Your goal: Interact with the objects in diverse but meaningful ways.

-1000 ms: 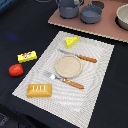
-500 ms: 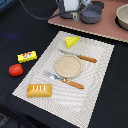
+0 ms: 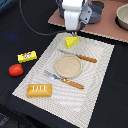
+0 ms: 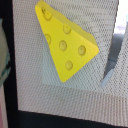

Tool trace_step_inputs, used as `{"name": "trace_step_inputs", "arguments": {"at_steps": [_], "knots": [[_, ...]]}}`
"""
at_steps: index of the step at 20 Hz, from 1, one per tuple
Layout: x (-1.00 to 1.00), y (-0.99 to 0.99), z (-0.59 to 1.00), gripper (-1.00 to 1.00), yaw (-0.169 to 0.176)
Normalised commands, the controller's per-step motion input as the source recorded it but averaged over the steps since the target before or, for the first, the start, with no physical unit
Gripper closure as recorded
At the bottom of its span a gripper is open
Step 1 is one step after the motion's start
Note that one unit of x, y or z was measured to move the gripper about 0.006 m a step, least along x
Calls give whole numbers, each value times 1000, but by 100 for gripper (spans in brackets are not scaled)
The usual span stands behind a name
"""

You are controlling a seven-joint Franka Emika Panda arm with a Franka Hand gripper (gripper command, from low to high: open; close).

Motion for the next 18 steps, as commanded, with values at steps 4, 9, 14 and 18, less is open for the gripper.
{"name": "trace_step_inputs", "arguments": {"at_steps": [4,9,14,18], "knots": [[0,0,-239,-100,140],[0,0,-245,-100,99],[0,0,-268,-100,77],[-17,-22,-281,-100,65]]}}
